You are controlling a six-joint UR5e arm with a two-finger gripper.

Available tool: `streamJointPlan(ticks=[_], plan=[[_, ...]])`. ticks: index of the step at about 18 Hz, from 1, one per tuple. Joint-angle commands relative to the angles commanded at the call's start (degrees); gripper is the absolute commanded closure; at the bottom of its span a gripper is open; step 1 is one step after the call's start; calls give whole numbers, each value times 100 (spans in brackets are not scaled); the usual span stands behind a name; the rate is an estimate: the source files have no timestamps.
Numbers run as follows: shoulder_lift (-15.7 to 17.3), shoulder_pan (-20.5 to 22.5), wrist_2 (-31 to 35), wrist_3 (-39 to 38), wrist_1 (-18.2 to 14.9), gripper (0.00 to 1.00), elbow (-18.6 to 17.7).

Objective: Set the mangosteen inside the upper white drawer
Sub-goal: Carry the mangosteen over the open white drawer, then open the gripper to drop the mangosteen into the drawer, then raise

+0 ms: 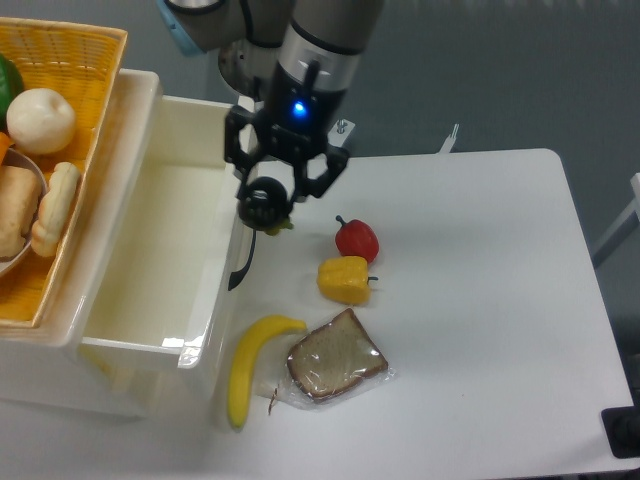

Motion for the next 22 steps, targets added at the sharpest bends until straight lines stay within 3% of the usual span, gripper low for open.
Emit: streamJointPlan(ticks=[3, 5, 8, 12, 14, 15, 16, 22], plan=[[0, -202, -9, -88, -9, 77, -27], [-17, -273, -18, -114, 8, 68, -27], [-44, -352, -18, -106, 8, 63, -27], [-53, -396, -9, -71, 8, 49, -27], [-70, -397, 0, -53, 17, 31, -35], [-70, -405, 17, -36, 35, 8, -44], [-70, -423, 17, -35, 44, 2, -44], [-61, -414, 0, -35, 35, 0, -44]])
